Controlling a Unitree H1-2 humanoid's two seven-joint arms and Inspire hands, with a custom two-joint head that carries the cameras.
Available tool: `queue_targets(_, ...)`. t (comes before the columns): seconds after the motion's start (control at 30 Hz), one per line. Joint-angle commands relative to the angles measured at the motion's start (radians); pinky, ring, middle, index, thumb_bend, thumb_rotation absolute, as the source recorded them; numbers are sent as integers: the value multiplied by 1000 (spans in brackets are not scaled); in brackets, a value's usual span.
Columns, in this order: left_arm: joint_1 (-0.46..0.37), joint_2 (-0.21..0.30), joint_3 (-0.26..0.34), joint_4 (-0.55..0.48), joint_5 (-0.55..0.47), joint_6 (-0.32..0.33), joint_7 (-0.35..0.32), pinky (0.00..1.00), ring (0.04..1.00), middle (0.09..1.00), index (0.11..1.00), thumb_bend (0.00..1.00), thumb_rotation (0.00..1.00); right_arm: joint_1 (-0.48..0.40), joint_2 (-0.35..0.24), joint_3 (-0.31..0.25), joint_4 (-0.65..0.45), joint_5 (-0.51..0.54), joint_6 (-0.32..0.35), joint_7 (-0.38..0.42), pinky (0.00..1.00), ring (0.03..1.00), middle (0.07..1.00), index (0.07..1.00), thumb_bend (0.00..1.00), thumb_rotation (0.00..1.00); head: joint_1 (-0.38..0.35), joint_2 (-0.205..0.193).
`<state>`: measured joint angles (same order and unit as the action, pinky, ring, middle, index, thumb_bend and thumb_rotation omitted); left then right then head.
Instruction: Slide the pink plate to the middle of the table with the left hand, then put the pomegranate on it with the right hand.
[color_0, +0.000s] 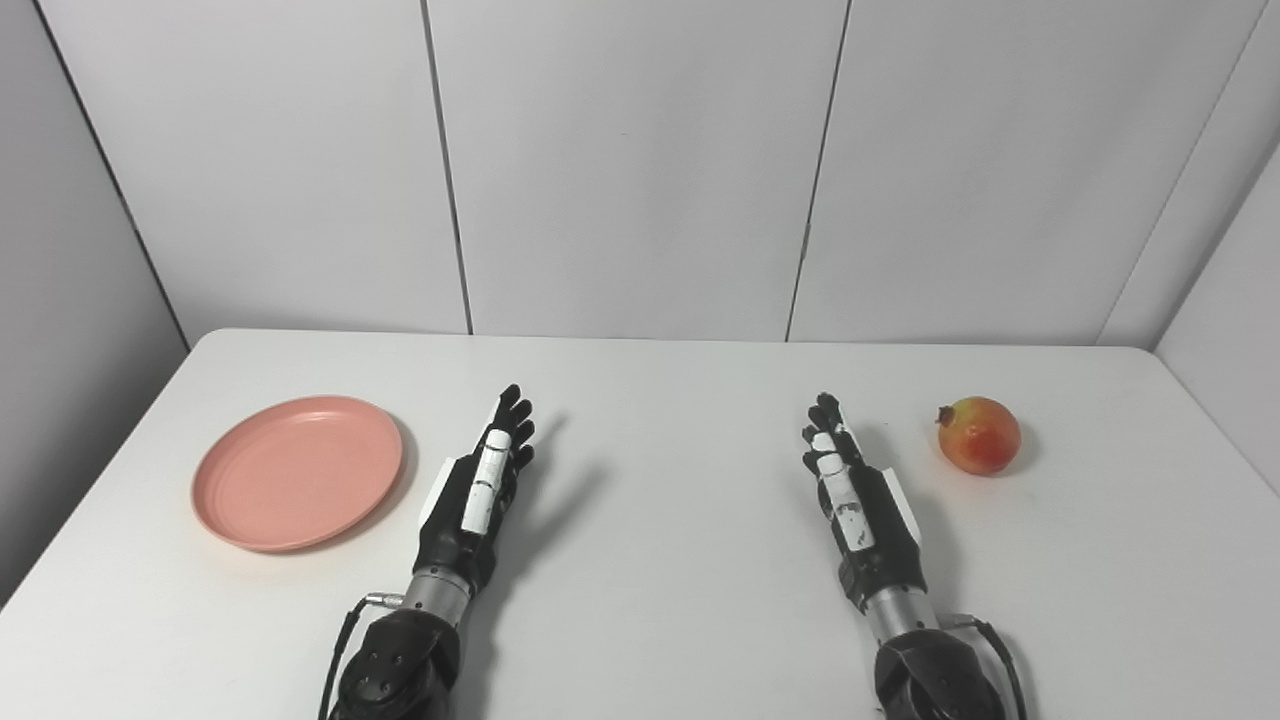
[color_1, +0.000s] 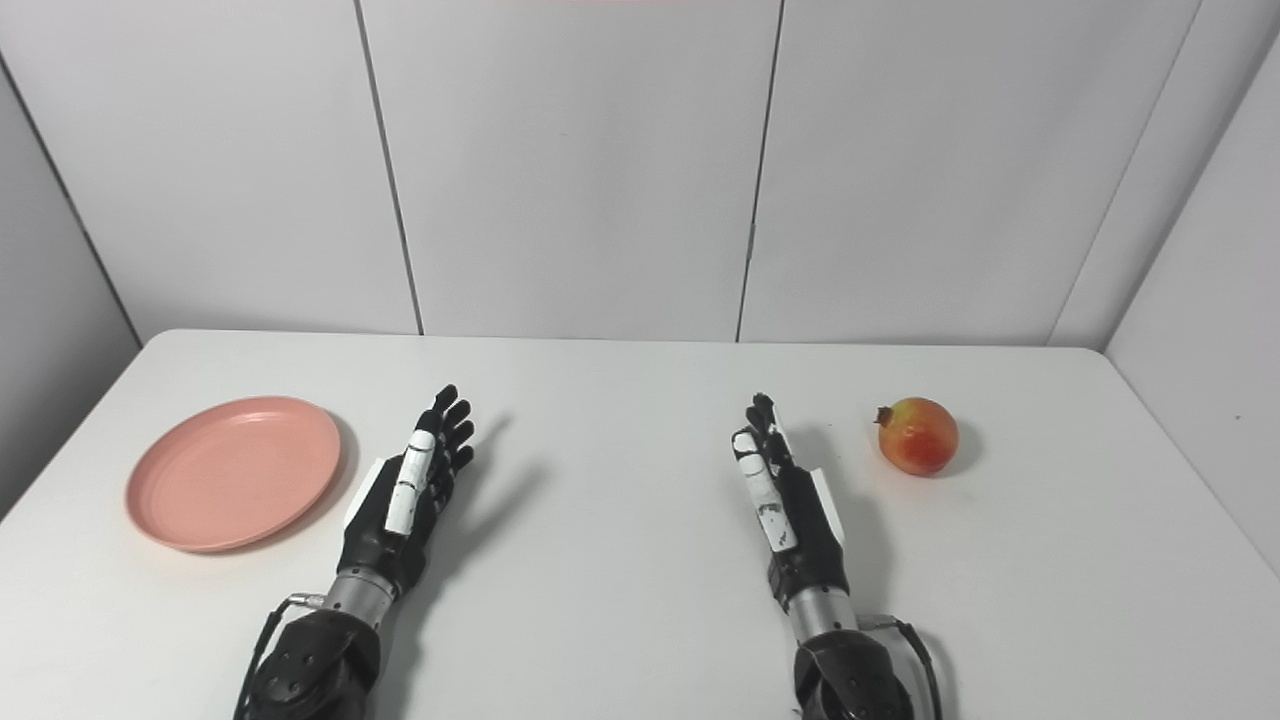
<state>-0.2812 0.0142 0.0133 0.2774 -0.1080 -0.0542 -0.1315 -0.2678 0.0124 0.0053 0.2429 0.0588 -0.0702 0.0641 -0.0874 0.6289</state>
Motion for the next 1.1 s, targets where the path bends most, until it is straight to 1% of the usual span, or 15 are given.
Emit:
queue_targets(0.0,-21,2,1,-4,-9,-28,-6,1000,1000,1000,1000,530,1000,-12,7,4,2,8,-20,7,1000,1000,1000,1000,713,892,1,0)
queue_targets(0.1,-21,1,0,-7,-7,-24,-4,1000,1000,1000,1000,527,1000,-11,7,3,-2,10,-13,7,1000,1000,1000,1000,711,893,5,-1)
queue_targets(0.17,-20,0,-2,-8,-2,-21,-2,1000,1000,1000,1000,530,1000,-10,5,2,0,12,-17,9,1000,1000,1000,1000,712,893,24,-5)
queue_targets(0.33,-13,-21,-15,-9,9,-17,10,1000,1000,1000,1000,551,1000,1,-21,-7,0,33,-41,37,1000,1000,1000,1000,677,899,161,-31)
queue_targets(0.37,-12,-29,-19,-5,15,-18,17,1000,1000,1000,1000,552,1000,4,-30,-11,1,43,-47,47,1000,1000,1000,1000,674,900,212,-42)
queue_targets(0.4,-13,-35,-23,1,23,-20,24,1000,1000,1000,1000,553,1000,5,-38,-14,4,50,-53,55,1000,1000,1000,1000,658,905,222,-45)
queue_targets(0.43,-15,-41,-28,11,34,-25,33,1000,1000,1000,1000,554,1000,7,-47,-17,9,57,-60,63,1000,1000,1000,1000,649,911,277,-60)
queue_targets(0.47,-18,-47,-32,24,47,-32,41,1000,1000,1000,1000,558,1000,8,-55,-20,12,63,-65,71,1000,1000,1000,1000,642,916,284,-62)
queue_targets(0.5,-21,-53,-37,37,59,-39,50,1000,1000,1000,1000,565,1000,8,-64,-23,14,67,-69,79,1000,1000,1000,1000,628,923,323,-74)
queue_targets(0.53,-24,-60,-41,49,67,-50,55,1000,1000,1000,1000,571,1000,10,-71,-26,14,75,-67,87,1000,1000,1000,1000,604,940,328,-76)
queue_targets(0.57,-27,-66,-45,60,74,-61,62,1000,1000,1000,1000,572,1000,11,-76,-30,15,83,-67,93,1000,1000,1000,1000,596,945,354,-88)
queue_targets(0.7,-36,-85,-51,90,84,-94,81,1000,1000,1000,1000,559,1000,4,-86,-41,50,115,-82,117,1000,1000,1000,1000,589,956,389,-105)
queue_targets(0.8,-44,-92,-57,111,100,-105,96,1000,1000,1000,1000,571,1000,7,-96,-45,53,116,-96,116,1000,1000,1000,1000,585,955,406,-112)
queue_targets(0.9,-46,-98,-59,121,110,-106,108,1000,1000,1000,1000,592,1000,11,-101,-49,50,119,-96,117,1000,1000,1000,1000,578,953,412,-118)
queue_targets(1.07,-48,-103,-57,127,109,-109,111,1000,1000,1000,1000,590,1000,9,-103,-53,63,126,-107,124,1000,1000,1000,1000,590,937,407,-125)
